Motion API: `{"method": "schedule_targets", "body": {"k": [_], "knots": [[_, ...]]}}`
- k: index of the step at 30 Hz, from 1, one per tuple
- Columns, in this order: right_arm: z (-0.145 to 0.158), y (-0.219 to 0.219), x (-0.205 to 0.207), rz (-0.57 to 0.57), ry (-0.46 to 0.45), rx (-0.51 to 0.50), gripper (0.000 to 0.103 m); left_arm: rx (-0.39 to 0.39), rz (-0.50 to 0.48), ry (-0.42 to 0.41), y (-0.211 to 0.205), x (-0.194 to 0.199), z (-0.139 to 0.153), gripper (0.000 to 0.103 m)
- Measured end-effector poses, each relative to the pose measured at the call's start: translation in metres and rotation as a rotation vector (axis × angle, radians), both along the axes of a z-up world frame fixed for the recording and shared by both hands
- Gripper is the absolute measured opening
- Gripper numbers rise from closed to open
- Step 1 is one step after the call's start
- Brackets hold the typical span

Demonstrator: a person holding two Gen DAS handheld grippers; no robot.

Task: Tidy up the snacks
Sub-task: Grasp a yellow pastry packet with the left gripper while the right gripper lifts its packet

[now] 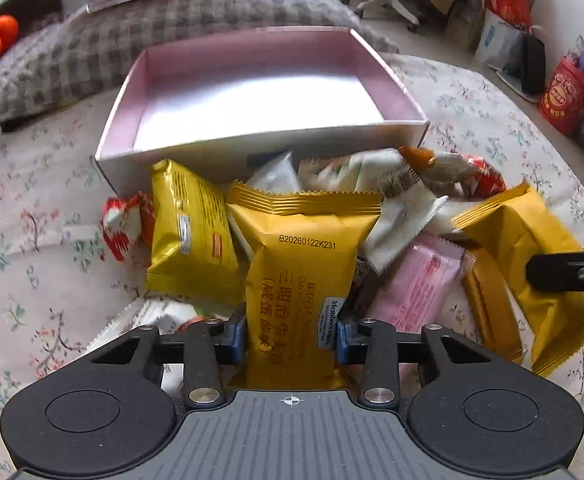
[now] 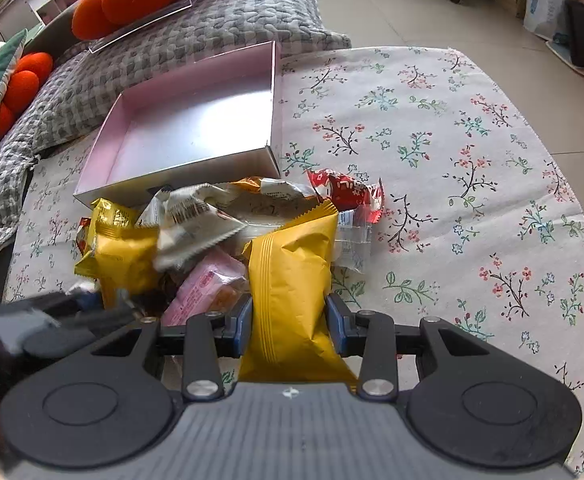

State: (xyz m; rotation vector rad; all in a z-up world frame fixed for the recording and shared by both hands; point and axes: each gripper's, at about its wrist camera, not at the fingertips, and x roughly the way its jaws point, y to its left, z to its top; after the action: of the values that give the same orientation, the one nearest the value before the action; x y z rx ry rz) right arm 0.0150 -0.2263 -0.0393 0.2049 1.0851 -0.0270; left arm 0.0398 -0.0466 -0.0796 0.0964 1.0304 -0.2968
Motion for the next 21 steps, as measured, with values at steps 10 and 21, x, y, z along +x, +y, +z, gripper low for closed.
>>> {"method": "schedule_targets", "body": {"k": [10,21], "knots": [[0.004,-0.009,-0.002,-0.021,-0.019,0.022,0.035,-0.252,0.042,-0.017,0.028,-0.004,0.039,0.036],[0.005,-0.011,-0.001,-0.015,-0.023,0.049,0.035,-0.391,0.121,-0.035,0.057,0.006,0.055,0.036]]}}
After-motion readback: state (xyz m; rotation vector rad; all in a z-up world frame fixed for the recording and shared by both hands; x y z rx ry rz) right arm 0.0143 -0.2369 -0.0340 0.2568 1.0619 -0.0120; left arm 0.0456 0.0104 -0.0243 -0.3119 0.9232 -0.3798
